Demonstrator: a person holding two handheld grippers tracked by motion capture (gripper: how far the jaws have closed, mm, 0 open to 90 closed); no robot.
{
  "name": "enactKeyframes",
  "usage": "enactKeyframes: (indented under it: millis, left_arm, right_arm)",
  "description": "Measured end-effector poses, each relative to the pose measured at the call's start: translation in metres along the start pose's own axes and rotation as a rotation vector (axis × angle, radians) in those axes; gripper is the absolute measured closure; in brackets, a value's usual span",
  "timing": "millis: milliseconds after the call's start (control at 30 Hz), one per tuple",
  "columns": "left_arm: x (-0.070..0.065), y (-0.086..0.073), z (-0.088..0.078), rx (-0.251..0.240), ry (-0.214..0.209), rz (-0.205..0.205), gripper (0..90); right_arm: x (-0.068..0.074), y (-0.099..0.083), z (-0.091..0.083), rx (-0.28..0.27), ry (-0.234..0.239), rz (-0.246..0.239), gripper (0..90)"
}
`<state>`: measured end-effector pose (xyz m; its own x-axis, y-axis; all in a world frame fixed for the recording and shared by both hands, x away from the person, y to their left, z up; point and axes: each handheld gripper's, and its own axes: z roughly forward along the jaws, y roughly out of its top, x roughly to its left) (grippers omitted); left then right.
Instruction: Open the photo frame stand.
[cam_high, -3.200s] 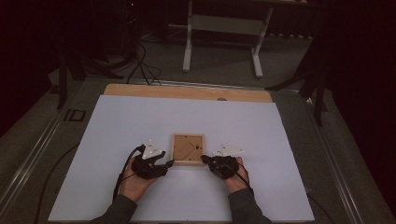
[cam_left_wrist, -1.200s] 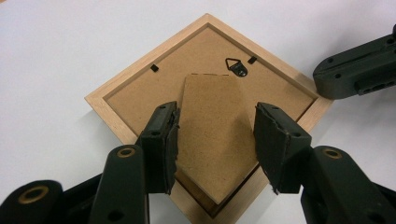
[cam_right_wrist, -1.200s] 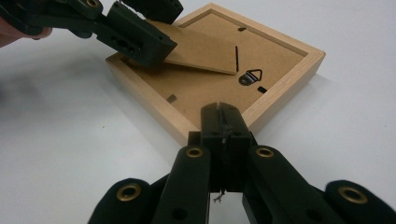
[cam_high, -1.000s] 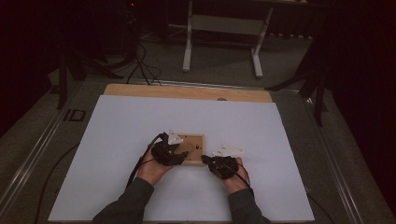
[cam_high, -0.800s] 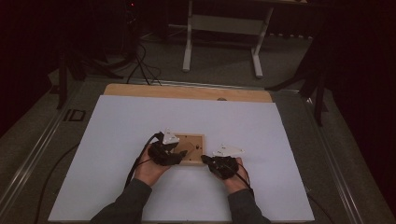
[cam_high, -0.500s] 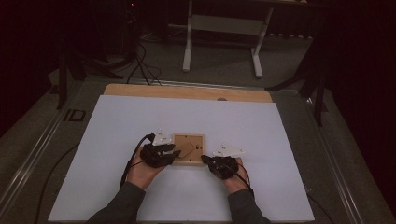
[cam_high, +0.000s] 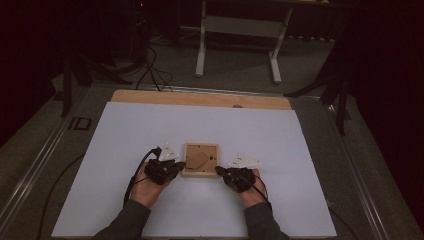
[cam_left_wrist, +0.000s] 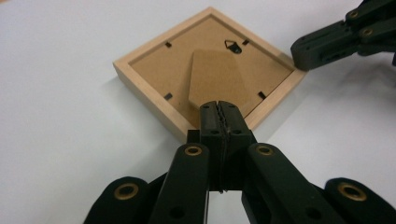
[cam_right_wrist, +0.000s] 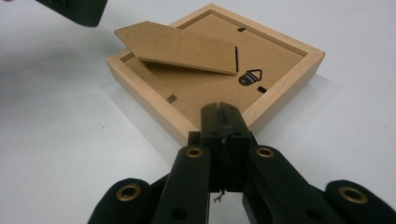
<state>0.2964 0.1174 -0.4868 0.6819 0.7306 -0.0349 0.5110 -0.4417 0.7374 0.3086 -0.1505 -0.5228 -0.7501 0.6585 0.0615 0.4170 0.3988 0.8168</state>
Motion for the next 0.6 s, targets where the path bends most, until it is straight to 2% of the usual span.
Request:
enactKeyframes:
  millis: [300, 600]
  left_arm:
    - [0.000, -0.005, 0.009, 0.065, 0.010, -0.004, 89.6]
    - [-0.001, -0.005, 0.016, 0.092, 0.019, 0.006, 89.6]
  right_arm:
    - [0.000, 0.000, 0.000, -0.001, 0.000, 0.000, 89.6]
    - [0.000, 0.000, 0.000, -0.001, 0.000, -0.001, 89.6]
